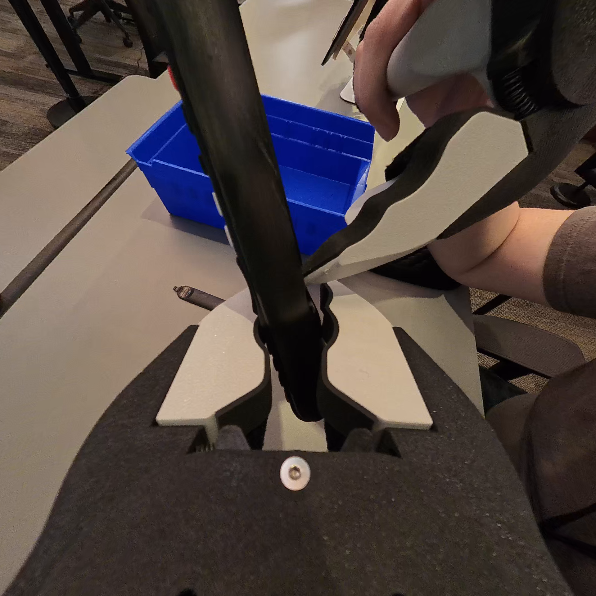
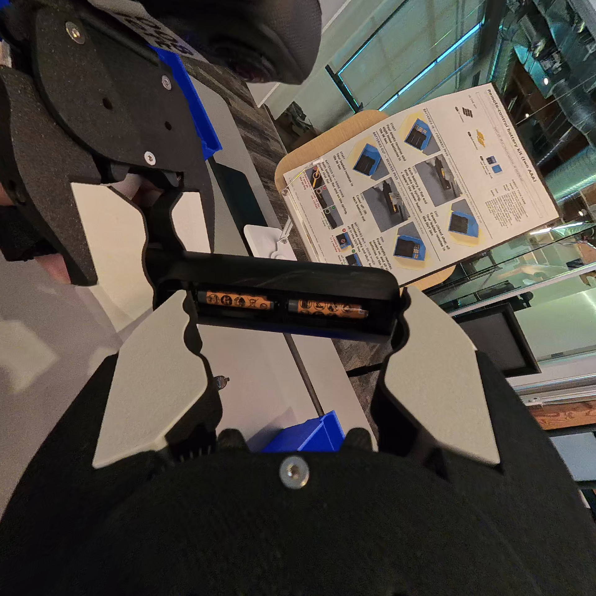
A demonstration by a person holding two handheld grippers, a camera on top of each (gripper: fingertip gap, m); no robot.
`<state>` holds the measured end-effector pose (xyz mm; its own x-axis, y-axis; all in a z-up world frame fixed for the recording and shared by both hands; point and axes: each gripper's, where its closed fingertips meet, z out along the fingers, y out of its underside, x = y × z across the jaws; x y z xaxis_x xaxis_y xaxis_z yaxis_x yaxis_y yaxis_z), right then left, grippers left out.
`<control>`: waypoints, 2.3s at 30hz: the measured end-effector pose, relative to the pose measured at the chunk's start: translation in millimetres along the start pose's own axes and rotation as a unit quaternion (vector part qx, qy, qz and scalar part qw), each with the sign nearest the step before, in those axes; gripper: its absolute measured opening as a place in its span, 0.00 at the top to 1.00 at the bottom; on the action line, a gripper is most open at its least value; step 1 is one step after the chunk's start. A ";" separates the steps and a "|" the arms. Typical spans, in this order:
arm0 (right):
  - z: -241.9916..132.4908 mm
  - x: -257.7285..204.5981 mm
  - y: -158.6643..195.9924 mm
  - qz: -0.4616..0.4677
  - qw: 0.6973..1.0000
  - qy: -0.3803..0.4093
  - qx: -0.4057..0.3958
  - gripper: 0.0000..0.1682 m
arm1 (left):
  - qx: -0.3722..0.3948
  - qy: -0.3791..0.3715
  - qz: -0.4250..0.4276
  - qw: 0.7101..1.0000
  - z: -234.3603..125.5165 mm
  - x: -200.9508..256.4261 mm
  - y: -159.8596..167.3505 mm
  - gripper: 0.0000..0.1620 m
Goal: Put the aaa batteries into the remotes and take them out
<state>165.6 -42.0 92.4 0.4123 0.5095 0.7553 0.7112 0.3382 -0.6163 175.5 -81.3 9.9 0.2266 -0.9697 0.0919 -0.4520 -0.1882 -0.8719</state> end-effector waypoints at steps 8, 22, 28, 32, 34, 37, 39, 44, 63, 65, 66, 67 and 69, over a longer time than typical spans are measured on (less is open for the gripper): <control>-4.5 2.2 -3.7 0.000 1.000 0.002 0.012 0.31 | 0.001 -0.024 0.015 1.000 -1.7 -4.3 -1.3 0.82; -3.1 3.1 -2.2 -0.011 1.000 0.015 0.000 0.31 | 0.000 -0.036 0.016 0.999 -1.3 -5.6 -1.4 0.82; -4.1 4.6 -3.1 -0.010 1.000 0.017 0.000 0.32 | 0.005 -0.027 0.005 1.000 -2.8 -5.2 -2.7 0.83; -4.4 5.7 -2.4 -0.006 1.000 0.016 0.000 0.34 | 0.007 -0.028 0.005 1.000 -3.2 -5.5 -3.2 0.83; -3.2 4.5 -1.7 -0.001 1.000 0.012 0.001 0.33 | 0.003 -0.023 0.002 1.000 -3.8 -4.6 -2.0 0.83; -2.6 4.0 -1.1 0.000 1.000 0.010 0.003 0.33 | 0.002 -0.022 0.004 1.000 -2.6 -4.5 -1.4 0.83; -2.5 4.3 -2.1 -0.003 1.000 0.013 0.006 0.33 | 0.003 -0.023 0.005 1.000 -3.0 -5.2 -1.7 0.83; -5.4 1.5 -4.1 0.010 1.000 -0.011 0.022 0.32 | 0.009 0.060 -0.033 0.998 -4.6 9.3 -2.3 0.83; -8.7 24.5 -0.6 0.318 0.927 -0.153 0.132 0.39 | 0.008 0.201 -0.094 0.975 -22.0 20.6 -0.5 0.83; -10.1 14.6 -7.6 0.400 0.867 -0.249 0.161 0.44 | -0.013 0.216 -0.084 0.973 -22.6 27.9 4.6 0.83; -14.7 6.7 -12.1 0.422 0.834 -0.309 0.174 0.54 | -0.021 0.217 -0.076 0.973 -21.5 30.8 7.0 0.83; -19.6 -0.1 -14.7 0.438 0.802 -0.362 0.182 0.78 | -0.037 0.227 -0.070 0.971 -21.2 35.9 11.5 0.84; -24.1 -6.6 -13.8 0.472 0.752 -0.425 0.177 0.86 | -0.040 0.229 -0.064 0.971 -20.5 39.7 11.8 0.84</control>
<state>166.9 -69.1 101.3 0.0181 0.9257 -0.3779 0.0718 -0.3782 -0.9229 161.4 -125.2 13.2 -0.1130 -0.9019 0.4170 -0.5153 -0.3056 -0.8007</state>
